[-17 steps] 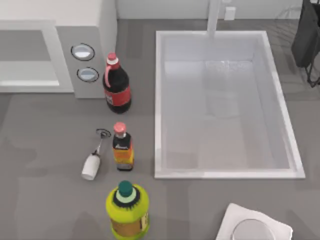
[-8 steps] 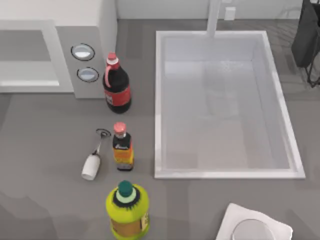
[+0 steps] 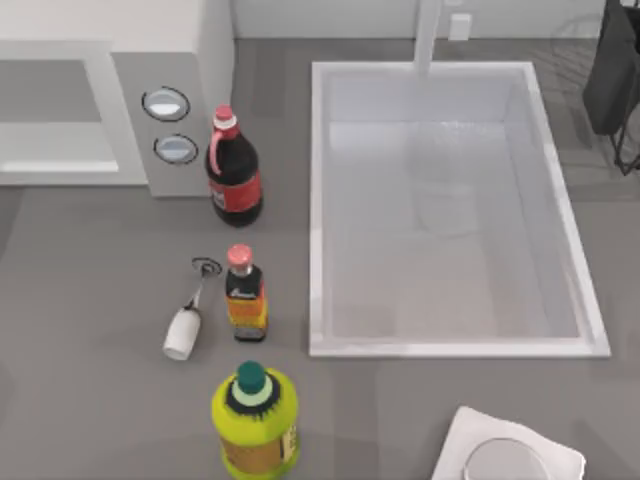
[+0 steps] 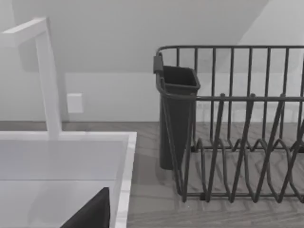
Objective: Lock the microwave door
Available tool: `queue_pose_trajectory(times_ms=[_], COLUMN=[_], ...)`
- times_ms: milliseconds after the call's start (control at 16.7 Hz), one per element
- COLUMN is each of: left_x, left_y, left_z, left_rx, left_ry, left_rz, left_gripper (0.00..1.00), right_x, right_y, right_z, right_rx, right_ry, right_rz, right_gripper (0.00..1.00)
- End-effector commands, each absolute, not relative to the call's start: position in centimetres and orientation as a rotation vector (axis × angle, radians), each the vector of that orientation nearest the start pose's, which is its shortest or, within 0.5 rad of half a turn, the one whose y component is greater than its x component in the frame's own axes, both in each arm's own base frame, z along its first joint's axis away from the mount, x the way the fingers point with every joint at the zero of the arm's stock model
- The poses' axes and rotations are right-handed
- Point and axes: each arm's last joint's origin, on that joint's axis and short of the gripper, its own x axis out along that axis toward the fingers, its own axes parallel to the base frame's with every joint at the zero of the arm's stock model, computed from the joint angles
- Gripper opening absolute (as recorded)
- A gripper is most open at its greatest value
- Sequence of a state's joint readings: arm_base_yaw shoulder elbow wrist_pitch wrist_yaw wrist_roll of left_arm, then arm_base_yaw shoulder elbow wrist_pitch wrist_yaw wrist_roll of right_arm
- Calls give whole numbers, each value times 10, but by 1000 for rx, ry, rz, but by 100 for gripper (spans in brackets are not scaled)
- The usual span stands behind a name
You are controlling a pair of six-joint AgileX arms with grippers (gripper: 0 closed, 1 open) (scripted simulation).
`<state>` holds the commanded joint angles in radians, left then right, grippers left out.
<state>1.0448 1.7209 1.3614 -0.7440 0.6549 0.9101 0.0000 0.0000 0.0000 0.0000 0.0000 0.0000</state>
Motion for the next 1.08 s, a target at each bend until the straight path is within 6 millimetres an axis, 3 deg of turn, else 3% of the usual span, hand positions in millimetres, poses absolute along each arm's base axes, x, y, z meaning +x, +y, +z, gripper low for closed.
queue_pose_trajectory(times_ms=[120,540,1080], left_x=[195,197,196], left_y=[309,309,311], left_z=[244,239,148], left_rx=[9,9,12], left_ry=[786,788,783], left_rz=[-16,-22,-17], left_gripper=[0,0,0], right_x=[106,106,106], right_y=[-1,-1,-1], right_z=[160,160,160], right_rx=[0,0,0], right_ry=[0,0,0], right_rz=[0,0,0], right_gripper=[100,100,100])
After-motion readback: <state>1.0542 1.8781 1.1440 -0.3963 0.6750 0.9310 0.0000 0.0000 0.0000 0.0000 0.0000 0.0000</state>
